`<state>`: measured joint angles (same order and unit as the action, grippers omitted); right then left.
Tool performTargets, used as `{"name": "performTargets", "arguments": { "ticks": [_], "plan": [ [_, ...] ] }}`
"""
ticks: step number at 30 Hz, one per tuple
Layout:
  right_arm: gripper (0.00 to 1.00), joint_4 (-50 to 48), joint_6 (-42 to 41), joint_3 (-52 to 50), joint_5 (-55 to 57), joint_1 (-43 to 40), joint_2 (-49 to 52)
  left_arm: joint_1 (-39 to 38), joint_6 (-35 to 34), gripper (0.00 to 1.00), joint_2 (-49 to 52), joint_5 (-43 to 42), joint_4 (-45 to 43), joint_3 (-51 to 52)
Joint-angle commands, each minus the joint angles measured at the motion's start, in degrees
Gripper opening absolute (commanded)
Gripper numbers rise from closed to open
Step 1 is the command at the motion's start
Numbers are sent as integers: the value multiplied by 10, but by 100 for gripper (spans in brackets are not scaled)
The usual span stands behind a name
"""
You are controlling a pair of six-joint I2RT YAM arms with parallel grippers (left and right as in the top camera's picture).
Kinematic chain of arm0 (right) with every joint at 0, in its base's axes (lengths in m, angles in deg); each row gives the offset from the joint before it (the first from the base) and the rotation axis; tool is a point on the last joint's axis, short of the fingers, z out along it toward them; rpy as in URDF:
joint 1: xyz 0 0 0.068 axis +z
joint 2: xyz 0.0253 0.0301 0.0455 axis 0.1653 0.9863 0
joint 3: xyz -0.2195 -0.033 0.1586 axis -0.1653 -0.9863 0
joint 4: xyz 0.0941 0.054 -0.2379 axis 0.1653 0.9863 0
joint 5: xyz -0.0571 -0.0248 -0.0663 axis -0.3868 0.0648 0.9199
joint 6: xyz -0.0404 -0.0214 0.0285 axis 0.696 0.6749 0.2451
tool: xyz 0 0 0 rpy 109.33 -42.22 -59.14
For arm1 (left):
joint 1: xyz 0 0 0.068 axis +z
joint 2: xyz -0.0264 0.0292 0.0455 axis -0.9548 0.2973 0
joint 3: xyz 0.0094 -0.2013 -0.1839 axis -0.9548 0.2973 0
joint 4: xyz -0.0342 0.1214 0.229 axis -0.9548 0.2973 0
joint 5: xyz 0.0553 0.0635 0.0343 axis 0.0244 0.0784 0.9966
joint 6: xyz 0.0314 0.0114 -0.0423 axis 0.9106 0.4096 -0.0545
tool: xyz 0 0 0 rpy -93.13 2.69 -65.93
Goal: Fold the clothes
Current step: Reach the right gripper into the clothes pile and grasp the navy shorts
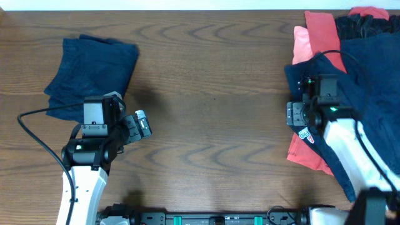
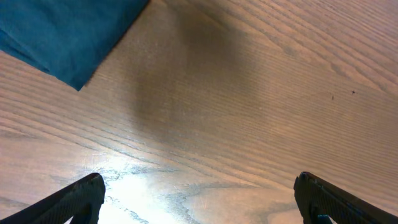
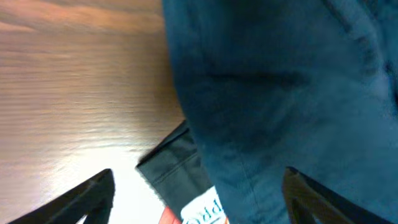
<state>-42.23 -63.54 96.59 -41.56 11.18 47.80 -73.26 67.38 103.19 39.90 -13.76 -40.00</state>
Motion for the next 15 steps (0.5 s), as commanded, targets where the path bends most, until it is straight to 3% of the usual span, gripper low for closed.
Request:
{"name": "performTargets", "arguments": {
  "ticks": [1,6,9,15],
  "plan": [
    [71,-14,1,9,49,-7,41,-2,11,98,-1,-1,2,-12],
    [57,-50,-29,9,78,-17,79,-2,11,98,-1,-1,2,-12],
    [54,-61,-29,9,78,-24,86,-2,11,98,-1,-1,2,-12],
    [57,-63,-29,8,66,-30,87,-2,11,98,-1,-1,2,-12]
  ]
}}
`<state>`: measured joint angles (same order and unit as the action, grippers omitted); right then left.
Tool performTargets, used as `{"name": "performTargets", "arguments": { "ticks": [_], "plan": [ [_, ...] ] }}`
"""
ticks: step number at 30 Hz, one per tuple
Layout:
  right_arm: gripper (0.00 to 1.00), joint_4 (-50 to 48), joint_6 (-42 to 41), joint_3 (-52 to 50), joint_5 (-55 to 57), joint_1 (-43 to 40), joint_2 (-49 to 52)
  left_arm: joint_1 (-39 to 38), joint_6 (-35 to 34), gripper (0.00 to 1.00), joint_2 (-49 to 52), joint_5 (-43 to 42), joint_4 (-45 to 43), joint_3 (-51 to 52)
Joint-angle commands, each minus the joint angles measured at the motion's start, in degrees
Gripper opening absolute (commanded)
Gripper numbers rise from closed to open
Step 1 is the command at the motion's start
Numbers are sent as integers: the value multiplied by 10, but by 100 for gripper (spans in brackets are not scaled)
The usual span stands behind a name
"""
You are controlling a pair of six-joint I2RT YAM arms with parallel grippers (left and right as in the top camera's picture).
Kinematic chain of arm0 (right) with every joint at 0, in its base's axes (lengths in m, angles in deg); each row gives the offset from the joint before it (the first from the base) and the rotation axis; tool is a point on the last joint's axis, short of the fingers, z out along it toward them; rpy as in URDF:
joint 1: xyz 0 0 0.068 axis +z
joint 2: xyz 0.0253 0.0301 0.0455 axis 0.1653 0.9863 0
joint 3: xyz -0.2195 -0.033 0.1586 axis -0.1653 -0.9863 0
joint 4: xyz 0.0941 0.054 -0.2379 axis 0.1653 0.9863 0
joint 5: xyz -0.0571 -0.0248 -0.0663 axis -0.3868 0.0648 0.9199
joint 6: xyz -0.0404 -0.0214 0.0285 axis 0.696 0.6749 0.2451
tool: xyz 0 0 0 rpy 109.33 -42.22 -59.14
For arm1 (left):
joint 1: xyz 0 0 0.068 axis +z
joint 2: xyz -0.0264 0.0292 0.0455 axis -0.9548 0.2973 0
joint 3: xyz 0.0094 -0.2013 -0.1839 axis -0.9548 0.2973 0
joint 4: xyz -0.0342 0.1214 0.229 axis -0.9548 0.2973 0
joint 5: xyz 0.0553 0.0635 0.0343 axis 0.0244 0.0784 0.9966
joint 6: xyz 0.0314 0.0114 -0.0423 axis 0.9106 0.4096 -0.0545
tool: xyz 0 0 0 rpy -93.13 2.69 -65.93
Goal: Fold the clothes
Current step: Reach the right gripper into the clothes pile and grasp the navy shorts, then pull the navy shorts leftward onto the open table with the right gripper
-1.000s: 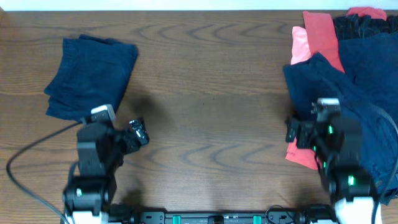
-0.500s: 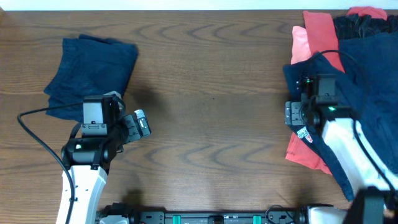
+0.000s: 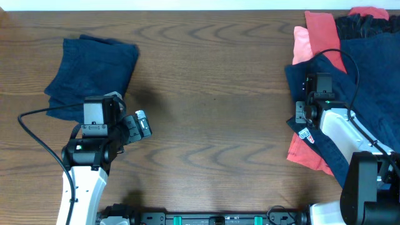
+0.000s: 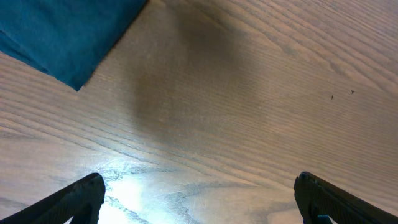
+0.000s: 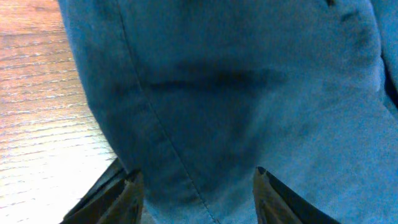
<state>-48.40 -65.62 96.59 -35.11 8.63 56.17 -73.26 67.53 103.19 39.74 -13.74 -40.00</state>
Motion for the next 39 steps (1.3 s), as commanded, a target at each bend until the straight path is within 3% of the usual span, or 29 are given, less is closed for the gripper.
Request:
{"name": "performTargets", "arguments": {
  "ticks": [1,9,15,22,25,28,35,39],
  "plan": [
    [59,-2,-8,8,-15,-4,3,-2,10,98,-1,1,2,-12],
    [66,-6,-5,7,-64,-4,29,-2,10,98,-1,1,2,-12],
    [51,-18,-37,7,-16,-4,43,-2,10,98,-1,1,2,-12],
    [49,-40,-40,8,-14,-4,40,-2,10,98,-1,1,2,-12],
    [34,-40,-40,10,-14,-4,39,-2,10,98,-1,1,2,-12],
    [3,-39,-40,14,-14,-4,39,-2,10,98,-1,1,2,-12],
    [1,28,-40,75,-56,-7,-7,-2,10,98,-1,1,-3,-12],
    [1,86,1,187,-177,-6,-61,-2,10,98,-1,1,-8,-12]
  ]
}}
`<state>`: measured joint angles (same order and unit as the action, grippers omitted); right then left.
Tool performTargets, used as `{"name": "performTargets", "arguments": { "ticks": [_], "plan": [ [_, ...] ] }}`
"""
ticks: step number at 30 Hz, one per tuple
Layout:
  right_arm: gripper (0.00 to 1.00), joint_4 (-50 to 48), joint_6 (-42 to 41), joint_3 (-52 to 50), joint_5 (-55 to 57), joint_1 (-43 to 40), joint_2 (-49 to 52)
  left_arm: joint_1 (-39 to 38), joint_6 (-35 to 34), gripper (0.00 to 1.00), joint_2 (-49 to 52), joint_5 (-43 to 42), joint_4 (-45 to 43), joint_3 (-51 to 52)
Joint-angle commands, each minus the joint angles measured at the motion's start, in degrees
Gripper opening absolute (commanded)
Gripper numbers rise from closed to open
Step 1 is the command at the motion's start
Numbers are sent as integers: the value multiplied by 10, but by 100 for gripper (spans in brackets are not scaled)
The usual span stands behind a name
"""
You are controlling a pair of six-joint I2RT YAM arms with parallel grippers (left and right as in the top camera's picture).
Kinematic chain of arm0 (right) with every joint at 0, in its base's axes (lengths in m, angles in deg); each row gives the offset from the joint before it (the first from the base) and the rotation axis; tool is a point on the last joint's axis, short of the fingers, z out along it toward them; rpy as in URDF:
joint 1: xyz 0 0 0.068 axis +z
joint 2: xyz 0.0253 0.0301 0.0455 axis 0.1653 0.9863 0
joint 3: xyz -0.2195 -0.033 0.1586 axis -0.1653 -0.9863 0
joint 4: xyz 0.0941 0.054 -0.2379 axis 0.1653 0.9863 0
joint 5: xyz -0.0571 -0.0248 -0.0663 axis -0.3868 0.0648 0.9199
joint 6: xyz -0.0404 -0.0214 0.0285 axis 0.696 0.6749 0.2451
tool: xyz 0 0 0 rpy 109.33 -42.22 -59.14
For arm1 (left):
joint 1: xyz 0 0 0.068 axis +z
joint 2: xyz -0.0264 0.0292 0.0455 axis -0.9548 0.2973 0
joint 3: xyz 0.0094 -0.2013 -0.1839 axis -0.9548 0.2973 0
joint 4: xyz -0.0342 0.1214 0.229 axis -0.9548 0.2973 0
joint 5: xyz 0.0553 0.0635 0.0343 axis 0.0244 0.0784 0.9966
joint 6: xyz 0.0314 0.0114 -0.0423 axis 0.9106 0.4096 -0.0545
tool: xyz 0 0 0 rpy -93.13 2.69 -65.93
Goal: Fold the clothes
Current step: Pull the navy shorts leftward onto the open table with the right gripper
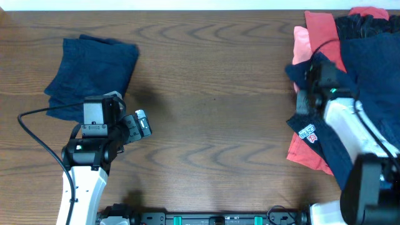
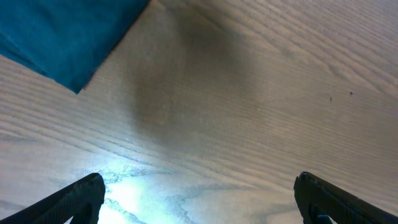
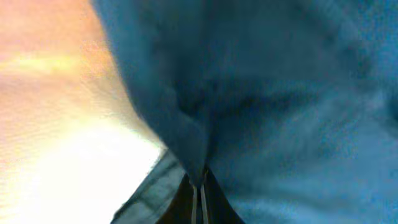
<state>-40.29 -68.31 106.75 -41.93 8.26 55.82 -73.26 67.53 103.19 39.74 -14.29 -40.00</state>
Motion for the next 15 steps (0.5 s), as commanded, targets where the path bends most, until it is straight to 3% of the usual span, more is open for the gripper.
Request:
{"name": "performTargets", "arguments": {
  "ticks": [1,5,7,11,15],
  "plan": [
    [1,19,37,116,-159,0,-68,-2,10,98,-1,1,-3,-12],
    [1,78,47,216,-343,38,-94,-2,10,98,-1,1,-3,-12],
    [1,103,47,230,-379,80,-96,-2,10,98,-1,1,-3,-12],
    [6,128,47,210,-374,180,-88,-2,10,98,-1,1,-3,-11],
    [7,88,39,180,-336,274,-62,-2,10,98,0,1,-4,-11]
  ]
}}
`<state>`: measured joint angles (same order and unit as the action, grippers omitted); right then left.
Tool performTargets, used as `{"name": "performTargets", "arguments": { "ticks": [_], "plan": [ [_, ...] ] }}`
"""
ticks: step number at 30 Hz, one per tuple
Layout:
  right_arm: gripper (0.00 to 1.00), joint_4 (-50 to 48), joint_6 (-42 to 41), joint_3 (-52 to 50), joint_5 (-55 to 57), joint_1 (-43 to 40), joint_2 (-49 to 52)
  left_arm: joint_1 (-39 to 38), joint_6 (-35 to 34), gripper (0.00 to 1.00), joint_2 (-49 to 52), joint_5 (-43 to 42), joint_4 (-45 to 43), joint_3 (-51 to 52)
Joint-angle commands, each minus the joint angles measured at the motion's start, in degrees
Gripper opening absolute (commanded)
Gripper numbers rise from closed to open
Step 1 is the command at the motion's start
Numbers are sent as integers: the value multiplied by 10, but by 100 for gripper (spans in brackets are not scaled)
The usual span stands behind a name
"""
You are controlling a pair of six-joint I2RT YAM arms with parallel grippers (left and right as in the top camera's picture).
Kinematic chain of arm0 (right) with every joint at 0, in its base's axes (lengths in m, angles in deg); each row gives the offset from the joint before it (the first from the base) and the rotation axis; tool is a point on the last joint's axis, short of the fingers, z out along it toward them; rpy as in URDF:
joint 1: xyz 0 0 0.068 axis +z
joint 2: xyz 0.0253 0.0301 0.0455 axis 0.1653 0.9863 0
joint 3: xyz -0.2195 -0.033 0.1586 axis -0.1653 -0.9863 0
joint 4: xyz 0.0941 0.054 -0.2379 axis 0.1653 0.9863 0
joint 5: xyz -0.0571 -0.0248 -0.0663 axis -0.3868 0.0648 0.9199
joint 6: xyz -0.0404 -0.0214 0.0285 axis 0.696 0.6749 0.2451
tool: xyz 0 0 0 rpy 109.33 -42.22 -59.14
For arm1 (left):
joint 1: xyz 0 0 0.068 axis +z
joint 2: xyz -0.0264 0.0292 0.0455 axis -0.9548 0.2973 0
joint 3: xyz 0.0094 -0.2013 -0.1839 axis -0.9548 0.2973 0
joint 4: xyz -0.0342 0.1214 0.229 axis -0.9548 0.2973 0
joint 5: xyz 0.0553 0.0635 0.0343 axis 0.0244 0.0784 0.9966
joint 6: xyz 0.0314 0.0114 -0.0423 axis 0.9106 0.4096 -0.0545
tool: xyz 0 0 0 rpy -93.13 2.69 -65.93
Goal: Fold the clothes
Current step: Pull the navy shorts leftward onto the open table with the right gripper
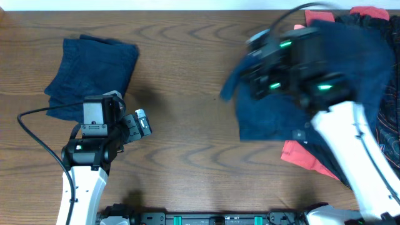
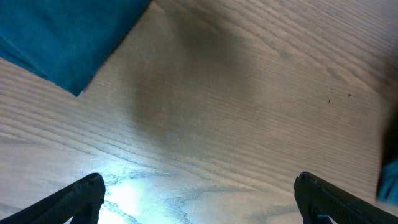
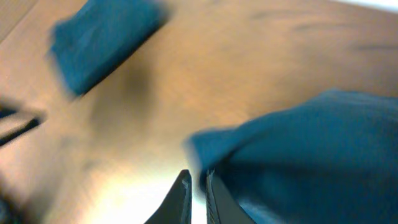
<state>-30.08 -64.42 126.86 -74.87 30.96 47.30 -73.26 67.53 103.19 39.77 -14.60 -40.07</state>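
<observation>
A dark blue garment [image 1: 281, 115] hangs blurred over the table's right half, lifted by my right gripper [image 1: 265, 65]. In the right wrist view the right gripper [image 3: 198, 180] has its jaws nearly together, pinching the edge of that blue cloth [image 3: 311, 149]. A folded navy garment [image 1: 94, 72] lies at the far left and shows again at the top left of the wrist views [image 2: 62, 37] [image 3: 102, 43]. My left gripper [image 1: 142, 124] stands open over bare wood [image 2: 199, 186], just right of the folded garment, holding nothing.
A red garment [image 1: 306, 156] lies under the lifted cloth at the right. More red and dark clothes [image 1: 375, 12] are heaped at the back right corner. The brown wooden table [image 1: 187, 94] runs between the two arms.
My right gripper, shut on the blue garment at the pile's left edge, is now raised and further left toward the table's middle, the garment trailing from it. The left arm has not moved.
My right gripper stood open at the left edge of the blue garment on the right-hand pile, then lower with the cloth between its fingers. Then it was shut on the edge. Now the garment hangs from it over the table. The left gripper stayed open throughout.
</observation>
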Motion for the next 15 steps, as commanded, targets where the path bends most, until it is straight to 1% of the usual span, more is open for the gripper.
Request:
{"name": "performTargets", "arguments": {
  "ticks": [1,5,8,9,11,12,15],
  "plan": [
    [7,-32,-9,-24,8,68,35,-2,10,98,0,1,-1,-11],
    [5,-127,-54,-24,82,129,77,-2,10,98,0,0,-3,-11],
    [8,-170,-88,-24,149,146,89,-2,9,98,0,0,-3,-11],
    [12,-169,-106,-24,185,147,89,-2,9,98,0,-1,-2,-11],
    [31,-151,-149,-24,256,143,83,-2,9,98,0,-30,-2,-11],
    [38,-135,-166,-24,288,136,80,-2,9,98,0,-57,-2,-11],
    [43,-64,-191,-24,354,110,65,-2,0,98,3,-140,-7,-6]
  ]
}}
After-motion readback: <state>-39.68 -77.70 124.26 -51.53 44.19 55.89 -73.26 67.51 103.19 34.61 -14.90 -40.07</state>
